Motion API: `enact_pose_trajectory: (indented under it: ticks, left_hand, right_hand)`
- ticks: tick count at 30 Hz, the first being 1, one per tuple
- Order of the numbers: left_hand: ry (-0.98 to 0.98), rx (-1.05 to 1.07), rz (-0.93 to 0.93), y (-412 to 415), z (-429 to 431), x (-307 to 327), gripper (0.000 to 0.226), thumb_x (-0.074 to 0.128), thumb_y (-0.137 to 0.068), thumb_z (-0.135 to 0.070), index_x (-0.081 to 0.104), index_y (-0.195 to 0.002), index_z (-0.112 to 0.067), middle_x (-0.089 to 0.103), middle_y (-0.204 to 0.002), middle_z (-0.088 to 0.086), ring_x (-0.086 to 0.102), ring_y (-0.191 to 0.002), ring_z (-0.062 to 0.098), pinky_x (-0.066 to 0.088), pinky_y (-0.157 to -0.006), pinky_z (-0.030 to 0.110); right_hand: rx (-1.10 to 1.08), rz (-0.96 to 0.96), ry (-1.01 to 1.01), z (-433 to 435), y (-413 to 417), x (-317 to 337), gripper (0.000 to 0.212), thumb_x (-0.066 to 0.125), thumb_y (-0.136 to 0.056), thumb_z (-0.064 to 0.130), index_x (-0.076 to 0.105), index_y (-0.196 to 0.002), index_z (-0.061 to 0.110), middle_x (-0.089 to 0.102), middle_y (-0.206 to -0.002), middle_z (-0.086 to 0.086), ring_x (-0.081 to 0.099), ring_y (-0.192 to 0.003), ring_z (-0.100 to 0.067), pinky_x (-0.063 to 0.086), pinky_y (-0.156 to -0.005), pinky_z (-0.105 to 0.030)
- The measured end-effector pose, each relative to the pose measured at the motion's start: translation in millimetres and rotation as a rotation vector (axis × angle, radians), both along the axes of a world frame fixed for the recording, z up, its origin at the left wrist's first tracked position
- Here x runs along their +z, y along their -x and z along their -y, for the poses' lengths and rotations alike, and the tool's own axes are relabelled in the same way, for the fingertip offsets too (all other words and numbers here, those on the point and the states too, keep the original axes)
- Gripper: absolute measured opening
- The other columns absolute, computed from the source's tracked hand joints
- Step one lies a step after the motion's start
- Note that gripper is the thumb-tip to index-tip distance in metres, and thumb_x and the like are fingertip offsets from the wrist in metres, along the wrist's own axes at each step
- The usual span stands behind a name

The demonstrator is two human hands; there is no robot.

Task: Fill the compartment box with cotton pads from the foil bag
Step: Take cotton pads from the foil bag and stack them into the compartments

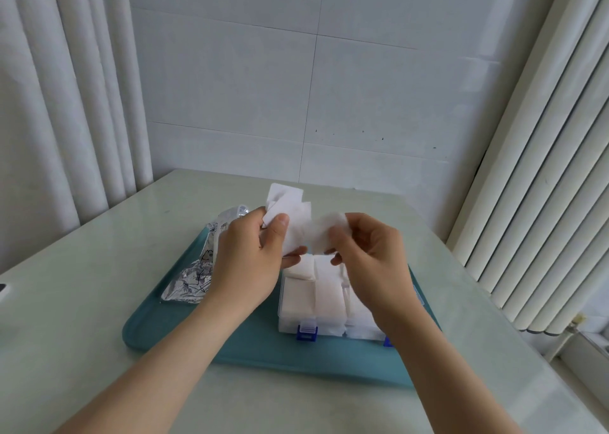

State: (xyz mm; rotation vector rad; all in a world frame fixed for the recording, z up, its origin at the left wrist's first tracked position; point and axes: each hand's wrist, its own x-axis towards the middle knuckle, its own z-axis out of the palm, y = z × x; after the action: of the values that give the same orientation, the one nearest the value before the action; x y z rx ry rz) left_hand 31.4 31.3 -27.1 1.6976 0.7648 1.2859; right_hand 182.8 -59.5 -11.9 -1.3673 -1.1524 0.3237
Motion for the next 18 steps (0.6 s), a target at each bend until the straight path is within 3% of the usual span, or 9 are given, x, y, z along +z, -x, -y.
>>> enact_pose_trajectory:
  ticks: [4, 6, 9, 14, 18]
  left_hand:
    - [0.038, 0.087, 0.007, 3.1, 0.2, 3.7, 0.022, 0.052, -0.11, -0.026, 0.061, -0.103, -0.008, 0.07, -0.107, 0.005, 0.08, -0.072, 0.019, 0.064, -0.059, 0.03]
    - [0.03, 0.101, -0.009, 3.2, 0.9, 3.6, 0.022, 0.051, -0.111, -0.026, 0.062, -0.111, -0.006, 0.072, -0.11, 0.01, 0.08, -0.07, 0.02, 0.066, -0.059, 0.038]
    - [-0.025, 0.131, -0.06, 2.8, 2.4, 3.7, 0.021, 0.052, -0.11, -0.027, 0.064, -0.113, -0.009, 0.073, -0.11, 0.011, 0.08, -0.068, 0.018, 0.066, -0.058, 0.043]
    - [-0.047, 0.148, -0.098, 3.9, 4.5, 4.4, 0.02, 0.05, -0.111, -0.026, 0.062, -0.112, -0.011, 0.071, -0.11, 0.01, 0.079, -0.067, 0.015, 0.065, -0.054, 0.044]
    - [-0.108, 0.205, -0.187, 4.1, 3.3, 1.2, 0.025, 0.048, -0.111, -0.027, 0.054, -0.088, -0.017, 0.065, -0.09, 0.001, 0.076, -0.061, 0.01, 0.062, -0.046, 0.043]
  right_hand:
    - [0.105, 0.084, 0.167, 3.4, -9.6, 0.0, 0.022, 0.056, -0.106, 0.01, 0.073, -0.115, 0.021, 0.072, -0.078, -0.001, 0.059, -0.065, -0.007, 0.051, -0.063, -0.025]
    - [0.145, 0.209, 0.289, 2.1, -8.1, -5.6, 0.018, 0.062, -0.104, 0.017, 0.069, -0.118, 0.027, 0.065, -0.07, -0.001, 0.054, -0.06, -0.009, 0.047, -0.059, -0.026]
    - [0.115, 0.318, 0.336, -1.0, -2.0, -12.0, 0.016, 0.07, -0.099, 0.023, 0.067, -0.112, 0.031, 0.064, -0.066, 0.003, 0.06, -0.066, -0.015, 0.05, -0.064, -0.029]
    - [0.078, 0.395, 0.36, -1.8, 2.0, -15.2, 0.01, 0.073, -0.095, 0.025, 0.072, -0.104, 0.03, 0.07, -0.072, -0.001, 0.062, -0.068, -0.011, 0.048, -0.065, -0.019]
    - [0.017, 0.467, 0.364, -2.3, 5.5, -16.9, 0.01, 0.073, -0.094, 0.027, 0.074, -0.103, 0.03, 0.069, -0.069, 0.003, 0.063, -0.072, -0.008, 0.046, -0.062, -0.012]
